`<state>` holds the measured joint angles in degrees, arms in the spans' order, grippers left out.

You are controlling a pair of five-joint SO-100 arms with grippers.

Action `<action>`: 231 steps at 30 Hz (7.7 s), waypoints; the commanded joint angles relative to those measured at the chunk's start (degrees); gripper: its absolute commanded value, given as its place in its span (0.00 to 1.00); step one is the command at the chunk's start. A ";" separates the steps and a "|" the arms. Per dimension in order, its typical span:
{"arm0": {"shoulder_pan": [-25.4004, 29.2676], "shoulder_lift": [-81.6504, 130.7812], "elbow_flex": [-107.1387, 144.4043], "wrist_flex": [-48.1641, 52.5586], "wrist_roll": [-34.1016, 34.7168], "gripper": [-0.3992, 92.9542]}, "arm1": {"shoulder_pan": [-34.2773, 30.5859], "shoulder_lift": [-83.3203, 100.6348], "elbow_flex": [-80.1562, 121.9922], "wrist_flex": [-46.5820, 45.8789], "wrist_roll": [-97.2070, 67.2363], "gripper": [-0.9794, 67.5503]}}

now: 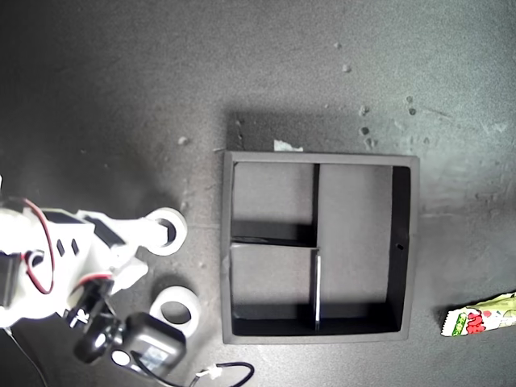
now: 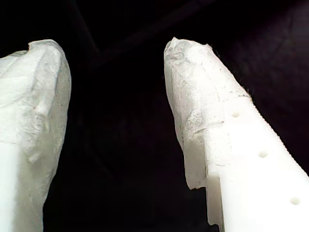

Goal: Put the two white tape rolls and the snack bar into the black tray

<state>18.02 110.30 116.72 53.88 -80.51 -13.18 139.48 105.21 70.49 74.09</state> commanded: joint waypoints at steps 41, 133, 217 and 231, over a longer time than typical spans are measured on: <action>-0.35 -6.59 0.88 -8.44 -1.23 0.13 | -3.78 0.62 5.45 -1.32 2.81 0.15; -2.20 -0.26 -24.61 8.61 7.65 0.00 | 2.37 12.13 21.36 -8.79 -21.27 0.01; -0.70 -68.03 -129.64 49.39 11.34 0.18 | 0.97 -60.91 -30.15 -6.24 -41.04 0.01; 0.53 -60.91 -118.21 51.24 3.34 0.16 | 1.05 -67.15 -35.51 -6.15 -41.66 0.01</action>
<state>18.02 46.49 -5.54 104.15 -73.92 -12.48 71.98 72.42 64.95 32.87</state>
